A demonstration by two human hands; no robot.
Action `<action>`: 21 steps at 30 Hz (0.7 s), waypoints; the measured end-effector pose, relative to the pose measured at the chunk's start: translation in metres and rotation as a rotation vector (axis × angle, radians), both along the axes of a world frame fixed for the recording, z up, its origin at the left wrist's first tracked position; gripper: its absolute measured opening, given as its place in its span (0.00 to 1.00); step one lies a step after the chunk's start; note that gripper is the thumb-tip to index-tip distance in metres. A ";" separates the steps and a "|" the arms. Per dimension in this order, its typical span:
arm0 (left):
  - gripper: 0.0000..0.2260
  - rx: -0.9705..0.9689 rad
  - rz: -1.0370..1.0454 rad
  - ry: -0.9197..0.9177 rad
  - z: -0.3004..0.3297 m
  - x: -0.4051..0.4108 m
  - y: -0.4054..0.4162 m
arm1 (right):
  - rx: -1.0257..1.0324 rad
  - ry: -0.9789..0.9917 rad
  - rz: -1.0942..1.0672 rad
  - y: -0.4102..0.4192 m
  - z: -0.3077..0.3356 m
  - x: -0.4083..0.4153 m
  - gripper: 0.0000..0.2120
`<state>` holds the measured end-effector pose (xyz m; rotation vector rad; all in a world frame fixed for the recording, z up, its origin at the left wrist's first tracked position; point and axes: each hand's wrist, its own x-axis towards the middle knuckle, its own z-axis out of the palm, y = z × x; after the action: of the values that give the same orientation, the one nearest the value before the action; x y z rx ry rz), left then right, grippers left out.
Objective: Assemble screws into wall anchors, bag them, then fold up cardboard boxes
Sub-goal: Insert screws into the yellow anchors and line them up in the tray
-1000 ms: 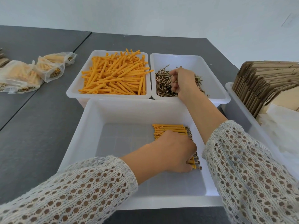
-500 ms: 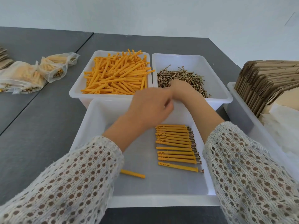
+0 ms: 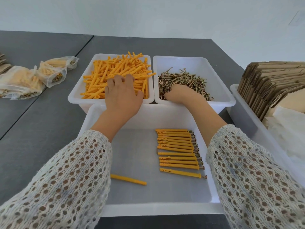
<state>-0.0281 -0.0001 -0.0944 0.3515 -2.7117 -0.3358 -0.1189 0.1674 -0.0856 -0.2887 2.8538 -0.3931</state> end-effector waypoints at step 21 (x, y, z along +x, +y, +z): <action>0.11 0.267 -0.284 0.139 0.002 -0.001 -0.003 | -0.562 0.742 -0.252 -0.010 0.009 0.024 0.18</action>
<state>-0.0295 -0.0031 -0.0927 0.0092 -2.5809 -0.7762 -0.0951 0.1578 -0.0771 -0.1948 3.4336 -1.4071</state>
